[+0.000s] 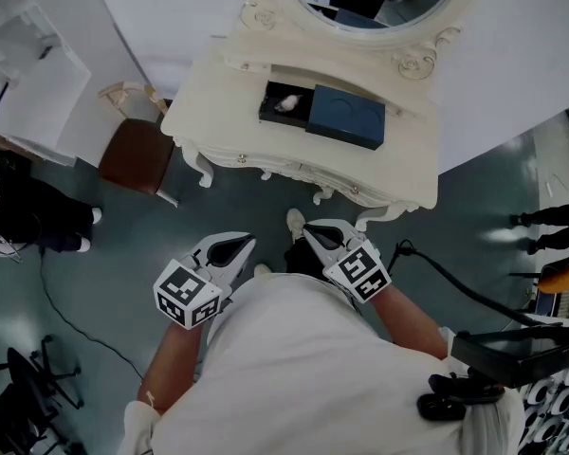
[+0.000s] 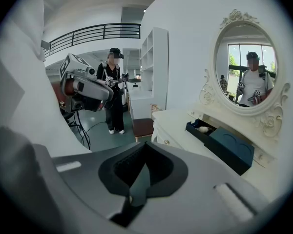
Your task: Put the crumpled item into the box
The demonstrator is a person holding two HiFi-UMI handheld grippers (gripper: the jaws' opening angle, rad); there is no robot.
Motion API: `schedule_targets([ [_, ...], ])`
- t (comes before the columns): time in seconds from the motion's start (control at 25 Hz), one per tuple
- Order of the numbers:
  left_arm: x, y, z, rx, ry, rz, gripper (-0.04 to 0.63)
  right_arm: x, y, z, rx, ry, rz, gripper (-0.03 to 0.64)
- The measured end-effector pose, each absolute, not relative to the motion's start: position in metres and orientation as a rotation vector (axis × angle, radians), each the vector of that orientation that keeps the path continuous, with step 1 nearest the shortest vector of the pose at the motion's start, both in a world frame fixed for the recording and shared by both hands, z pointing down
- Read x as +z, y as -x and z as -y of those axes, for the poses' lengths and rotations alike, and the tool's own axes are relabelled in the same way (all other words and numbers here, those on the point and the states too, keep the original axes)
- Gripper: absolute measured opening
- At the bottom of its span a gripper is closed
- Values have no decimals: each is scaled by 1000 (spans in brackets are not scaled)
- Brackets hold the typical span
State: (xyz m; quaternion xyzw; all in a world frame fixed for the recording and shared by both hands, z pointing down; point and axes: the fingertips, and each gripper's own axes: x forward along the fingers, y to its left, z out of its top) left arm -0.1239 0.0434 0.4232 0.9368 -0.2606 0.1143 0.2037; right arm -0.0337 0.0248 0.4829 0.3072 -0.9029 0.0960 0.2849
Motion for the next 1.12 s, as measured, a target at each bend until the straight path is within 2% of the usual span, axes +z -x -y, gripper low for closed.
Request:
schedule_targets([
  [1.12, 441, 127, -35, 335, -2556, 764, 0, 497, 43, -11, 227, -750, 2436, 0],
])
